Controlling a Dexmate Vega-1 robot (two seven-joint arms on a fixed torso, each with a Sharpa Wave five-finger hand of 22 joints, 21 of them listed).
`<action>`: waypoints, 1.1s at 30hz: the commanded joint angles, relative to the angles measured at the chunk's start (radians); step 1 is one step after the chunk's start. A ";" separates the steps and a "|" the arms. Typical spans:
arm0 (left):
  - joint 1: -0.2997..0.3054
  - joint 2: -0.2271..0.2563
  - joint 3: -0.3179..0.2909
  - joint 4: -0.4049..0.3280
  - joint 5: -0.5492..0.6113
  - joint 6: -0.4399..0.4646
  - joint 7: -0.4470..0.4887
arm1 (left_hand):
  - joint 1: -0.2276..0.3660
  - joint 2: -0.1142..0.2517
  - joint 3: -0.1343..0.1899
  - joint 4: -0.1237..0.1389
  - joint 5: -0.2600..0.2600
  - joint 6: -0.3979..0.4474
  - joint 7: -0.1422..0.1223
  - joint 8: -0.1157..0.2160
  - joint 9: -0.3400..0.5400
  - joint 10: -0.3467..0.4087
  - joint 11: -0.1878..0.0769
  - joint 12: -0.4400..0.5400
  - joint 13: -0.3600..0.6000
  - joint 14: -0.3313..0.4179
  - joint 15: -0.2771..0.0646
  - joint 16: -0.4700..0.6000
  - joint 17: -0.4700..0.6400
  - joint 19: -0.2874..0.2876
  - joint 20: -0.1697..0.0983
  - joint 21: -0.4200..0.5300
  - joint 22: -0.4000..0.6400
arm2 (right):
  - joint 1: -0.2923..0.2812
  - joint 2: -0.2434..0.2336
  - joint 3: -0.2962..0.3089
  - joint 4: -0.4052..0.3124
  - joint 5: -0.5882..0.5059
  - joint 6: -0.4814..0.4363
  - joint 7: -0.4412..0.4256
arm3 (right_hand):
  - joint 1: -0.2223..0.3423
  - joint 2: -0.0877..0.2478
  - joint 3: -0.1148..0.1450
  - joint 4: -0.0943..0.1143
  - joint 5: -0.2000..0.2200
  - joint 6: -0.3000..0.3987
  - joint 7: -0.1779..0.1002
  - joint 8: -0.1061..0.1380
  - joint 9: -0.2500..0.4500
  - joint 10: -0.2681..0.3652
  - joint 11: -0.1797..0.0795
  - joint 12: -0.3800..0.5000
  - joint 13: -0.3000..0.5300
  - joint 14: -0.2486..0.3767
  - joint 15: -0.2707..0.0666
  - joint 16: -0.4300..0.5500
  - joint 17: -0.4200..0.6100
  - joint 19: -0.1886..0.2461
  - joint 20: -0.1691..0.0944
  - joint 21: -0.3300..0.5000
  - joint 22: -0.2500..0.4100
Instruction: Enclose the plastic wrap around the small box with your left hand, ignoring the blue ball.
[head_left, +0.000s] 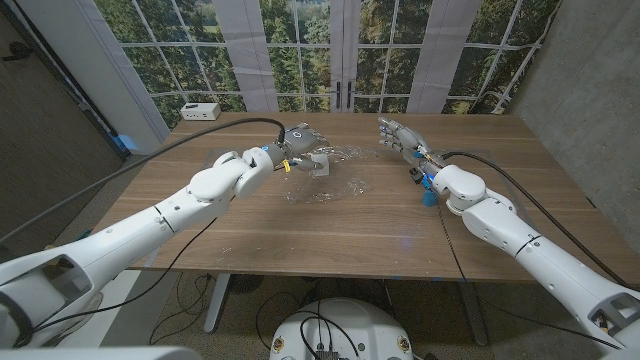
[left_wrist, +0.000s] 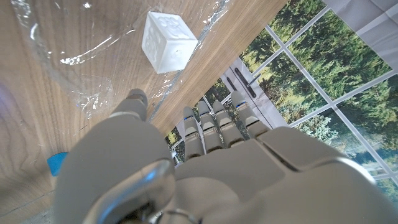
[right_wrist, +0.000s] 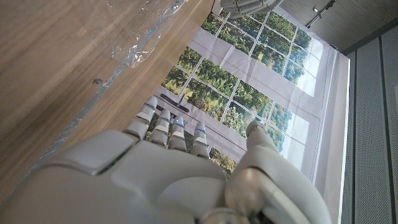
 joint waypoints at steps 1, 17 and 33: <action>0.081 0.074 -0.076 -0.093 -0.037 -0.049 -0.032 | -0.008 -0.001 0.001 -0.008 0.004 0.035 0.001 0.012 0.002 0.014 0.001 0.005 -0.001 -0.013 0.004 0.000 -0.001 -0.005 0.008 -0.004 0.002 | -0.006 0.004 -0.010 -0.022 -0.016 -0.008 -0.017 | 0.003 0.001 -0.003 -0.002 -0.003 0.005 -0.002 0.000 0.002 0.009 -0.001 -0.003 0.000 0.004 0.002 0.003 0.002 0.003 0.009 0.007 0.003; 0.190 0.141 -0.162 -0.185 -0.057 -0.044 -0.076 | -0.003 -0.004 0.003 -0.028 0.005 0.109 0.007 0.027 0.004 0.036 -0.006 0.012 -0.009 -0.023 0.006 0.002 -0.010 -0.003 0.013 -0.014 0.003 | 0.001 0.014 -0.027 -0.032 -0.032 -0.009 -0.015 | 0.004 0.004 -0.002 -0.001 -0.003 0.006 -0.003 0.000 0.002 0.012 -0.002 -0.002 0.000 0.005 0.002 0.003 0.003 0.002 0.008 0.007 0.003; 0.246 0.185 -0.212 -0.236 -0.066 -0.003 -0.202 | 0.004 -0.007 0.002 -0.047 0.005 0.175 0.008 0.041 0.006 0.060 -0.013 0.019 -0.017 -0.016 0.001 0.006 -0.016 0.003 0.017 -0.020 0.003 | 0.007 0.021 -0.032 -0.040 -0.052 0.009 -0.016 | 0.006 0.006 -0.001 -0.002 -0.003 0.006 -0.003 0.000 0.002 0.011 -0.002 -0.003 0.000 0.007 0.001 0.004 0.002 0.003 0.008 0.007 0.003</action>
